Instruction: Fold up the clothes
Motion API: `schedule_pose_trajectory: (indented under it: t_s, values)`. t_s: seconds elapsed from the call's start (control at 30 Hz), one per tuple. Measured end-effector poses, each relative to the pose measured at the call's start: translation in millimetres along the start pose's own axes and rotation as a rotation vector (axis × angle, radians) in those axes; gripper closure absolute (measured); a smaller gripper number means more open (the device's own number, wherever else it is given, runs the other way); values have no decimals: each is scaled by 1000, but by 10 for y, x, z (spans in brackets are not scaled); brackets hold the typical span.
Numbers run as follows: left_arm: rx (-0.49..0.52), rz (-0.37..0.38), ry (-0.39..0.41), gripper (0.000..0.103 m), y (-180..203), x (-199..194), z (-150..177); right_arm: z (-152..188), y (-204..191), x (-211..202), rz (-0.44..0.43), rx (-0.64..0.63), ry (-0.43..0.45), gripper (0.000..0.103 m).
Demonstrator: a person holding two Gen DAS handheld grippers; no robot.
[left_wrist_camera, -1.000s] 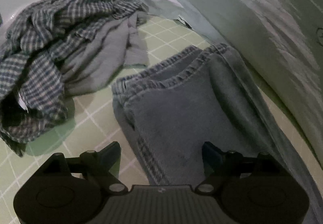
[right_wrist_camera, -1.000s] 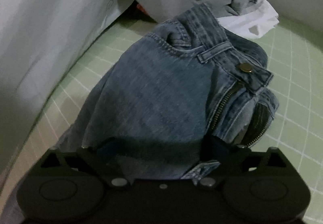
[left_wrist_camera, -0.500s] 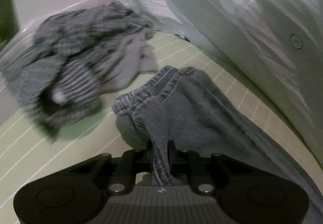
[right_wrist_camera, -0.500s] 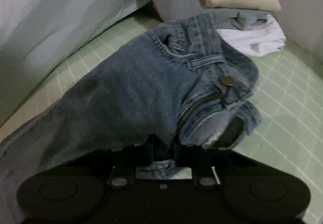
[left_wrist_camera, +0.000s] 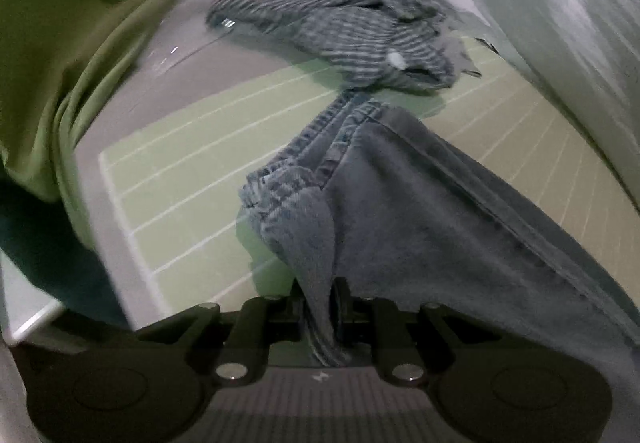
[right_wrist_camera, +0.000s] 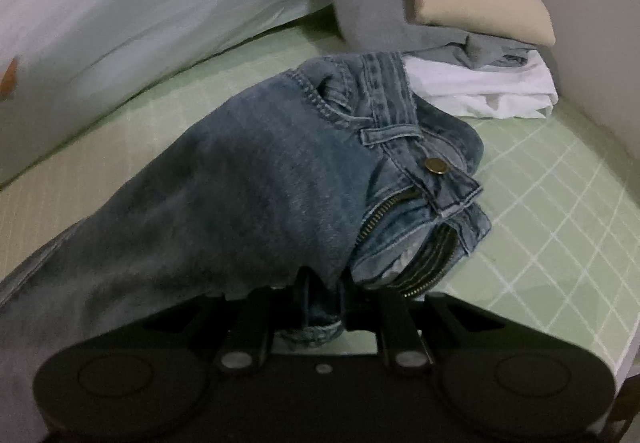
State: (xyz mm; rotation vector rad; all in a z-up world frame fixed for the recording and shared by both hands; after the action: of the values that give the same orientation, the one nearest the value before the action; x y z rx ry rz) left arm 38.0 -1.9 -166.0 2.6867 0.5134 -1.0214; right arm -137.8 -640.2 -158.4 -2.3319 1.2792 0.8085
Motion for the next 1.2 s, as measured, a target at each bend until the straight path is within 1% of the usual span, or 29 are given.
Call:
schedule_pose_trajectory:
  t_s: [0.03,0.07,0.1,0.17,0.2,0.23,0.27,0.3,0.37,0.5,0.63,0.73,0.8,0.87,0.97,1.0,1.07,1.17,1.2]
  values:
    - [4,2,10,80,-58,-30,-35,18,-38,-39,3,-5,1,80]
    - [7,5,20,78,-117,-60,-70,37,-75,-77,6,-11,3,71]
    - [11,7,30,72,-175,-89,-106,55,-113,-116,9,-16,4,65]
    - [18,12,50,66,-291,-149,-176,67,-236,-227,8,-8,30,40]
    - [22,14,60,61,-349,-179,-211,74,-311,-279,1,-4,42,33]
    - [29,20,72,58,-394,-196,-257,90,-397,-327,-13,-3,51,18]
    - [48,36,83,51,-387,-160,-329,113,-493,-374,-28,-5,61,8]
    - [69,61,79,48,-349,-83,-382,144,-599,-426,-41,-9,75,6]
    - [111,110,71,46,-273,69,-487,218,-798,-512,-60,-22,92,5]
    - [194,210,52,46,-122,371,-686,423,-1154,-641,-96,-31,74,5]
    - [255,306,18,46,45,677,-728,633,-1406,-756,-118,-35,49,5]
    - [306,360,5,46,159,840,-714,753,-1529,-823,-107,-53,31,5]
    - [306,380,-12,46,197,936,-711,810,-1601,-855,-97,-64,19,5]
    - [271,398,-39,47,203,1024,-714,798,-1634,-858,-84,-65,12,5]
    - [215,421,-75,82,198,1120,-726,778,-1695,-851,-74,-61,2,5]
    - [188,431,-78,85,182,1100,-758,775,-1723,-853,-71,-63,0,5]
    - [138,451,-80,89,153,1052,-840,773,-1787,-862,-68,-72,-3,5]
    - [100,463,-24,89,144,906,-1137,786,-1866,-876,-67,-94,-6,5]
    - [101,456,-7,89,173,951,-1204,795,-1891,-875,-68,-100,-9,5]
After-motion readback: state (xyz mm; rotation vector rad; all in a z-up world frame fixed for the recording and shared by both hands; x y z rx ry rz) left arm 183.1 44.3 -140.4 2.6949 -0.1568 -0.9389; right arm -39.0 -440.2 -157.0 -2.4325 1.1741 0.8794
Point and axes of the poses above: each gripper's, at about its wrist camera, not at the fingertips, and x roughly the way its jaws point, y to its right, z to its underside, the point moved 6 cm from there along x, roughly the way its jaws point, and after that the axes turned 12 degrees about y, right-handed, at the moved point
